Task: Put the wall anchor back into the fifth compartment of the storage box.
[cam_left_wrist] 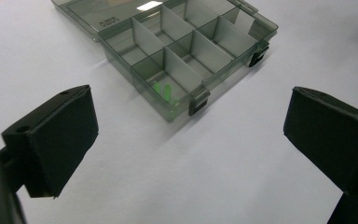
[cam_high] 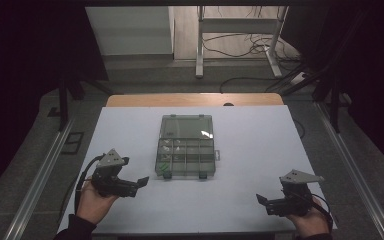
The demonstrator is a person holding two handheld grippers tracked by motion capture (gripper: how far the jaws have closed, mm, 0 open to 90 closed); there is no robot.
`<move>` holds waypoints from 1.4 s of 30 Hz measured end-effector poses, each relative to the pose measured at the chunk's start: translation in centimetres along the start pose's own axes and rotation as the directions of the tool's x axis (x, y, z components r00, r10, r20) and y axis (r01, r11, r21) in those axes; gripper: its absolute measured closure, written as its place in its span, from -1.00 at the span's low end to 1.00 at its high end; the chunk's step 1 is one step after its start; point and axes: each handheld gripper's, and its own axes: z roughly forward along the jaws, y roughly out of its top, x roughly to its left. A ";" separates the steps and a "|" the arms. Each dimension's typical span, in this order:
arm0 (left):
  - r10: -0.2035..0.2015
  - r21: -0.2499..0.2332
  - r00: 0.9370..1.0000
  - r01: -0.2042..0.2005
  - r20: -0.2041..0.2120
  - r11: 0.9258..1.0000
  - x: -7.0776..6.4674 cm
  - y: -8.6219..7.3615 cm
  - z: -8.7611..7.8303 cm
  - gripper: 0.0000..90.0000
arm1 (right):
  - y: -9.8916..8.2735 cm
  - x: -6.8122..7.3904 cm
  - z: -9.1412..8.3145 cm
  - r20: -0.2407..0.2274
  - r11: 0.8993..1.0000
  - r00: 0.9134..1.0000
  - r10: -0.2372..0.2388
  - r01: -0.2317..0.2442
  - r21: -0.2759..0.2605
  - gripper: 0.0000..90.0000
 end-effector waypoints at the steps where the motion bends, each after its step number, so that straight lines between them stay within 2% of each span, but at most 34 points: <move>1: -0.002 -0.004 1.000 0.002 -0.002 1.000 0.0 -0.1 -0.1 -0.94 | 0.0 0.0 0.0 0.000 1.000 1.000 0.001 -0.001 -0.002 -1.00; 18: -0.022 -0.036 0.999 0.021 -0.031 0.999 -0.2 -1.6 -1.9 -0.98 | 0.0 0.0 0.0 0.000 1.000 1.000 0.002 -0.002 -0.002 -1.00; 42: -0.052 -0.073 0.998 0.048 -0.043 0.996 0.1 -3.8 -3.8 -0.99 | 0.0 0.0 0.0 0.005 1.000 1.000 0.004 -0.004 0.000 -1.00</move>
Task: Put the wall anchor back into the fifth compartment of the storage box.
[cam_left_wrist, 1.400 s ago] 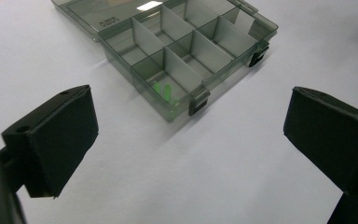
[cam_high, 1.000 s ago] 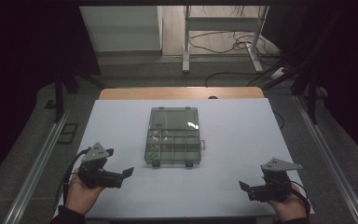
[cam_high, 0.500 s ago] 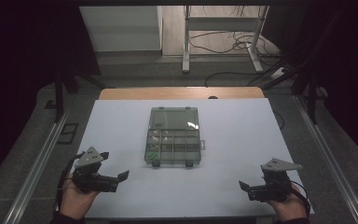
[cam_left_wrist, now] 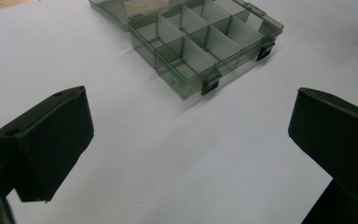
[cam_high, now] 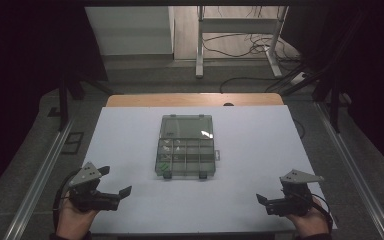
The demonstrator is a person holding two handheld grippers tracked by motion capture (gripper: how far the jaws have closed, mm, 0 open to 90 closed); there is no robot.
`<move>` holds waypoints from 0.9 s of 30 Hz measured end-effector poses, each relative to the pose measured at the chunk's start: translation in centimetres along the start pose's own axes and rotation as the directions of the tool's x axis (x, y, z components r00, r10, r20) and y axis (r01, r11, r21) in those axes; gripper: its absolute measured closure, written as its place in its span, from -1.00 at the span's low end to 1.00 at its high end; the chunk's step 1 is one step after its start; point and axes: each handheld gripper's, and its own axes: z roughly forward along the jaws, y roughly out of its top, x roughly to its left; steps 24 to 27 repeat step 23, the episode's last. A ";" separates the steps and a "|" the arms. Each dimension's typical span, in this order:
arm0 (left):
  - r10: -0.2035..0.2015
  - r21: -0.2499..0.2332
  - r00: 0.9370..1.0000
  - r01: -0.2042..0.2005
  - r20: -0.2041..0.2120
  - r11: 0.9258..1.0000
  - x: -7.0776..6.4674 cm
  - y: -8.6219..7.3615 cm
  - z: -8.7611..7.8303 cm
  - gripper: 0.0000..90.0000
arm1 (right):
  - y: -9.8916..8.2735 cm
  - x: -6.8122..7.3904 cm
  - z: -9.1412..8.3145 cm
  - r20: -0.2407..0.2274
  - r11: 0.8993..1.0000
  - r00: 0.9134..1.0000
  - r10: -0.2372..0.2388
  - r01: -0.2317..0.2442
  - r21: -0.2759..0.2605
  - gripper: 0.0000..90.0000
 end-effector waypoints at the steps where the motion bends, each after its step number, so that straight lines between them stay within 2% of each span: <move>1: 0.001 0.000 1.000 -0.001 0.001 1.000 0.0 -0.1 0.0 -0.99 | 0.0 0.0 0.0 0.000 1.000 1.000 0.000 0.000 0.000 -1.00; 16: 0.014 0.064 1.000 -0.013 -0.015 0.998 0.0 -1.6 -0.2 -1.00 | 0.0 0.0 0.0 0.002 1.000 1.000 -0.002 0.002 0.004 -1.00; 27: 0.011 0.063 1.000 -0.011 -0.010 0.998 0.1 -1.6 -0.2 -1.00 | 0.0 0.0 0.1 0.002 1.000 1.000 -0.004 0.004 0.009 -1.00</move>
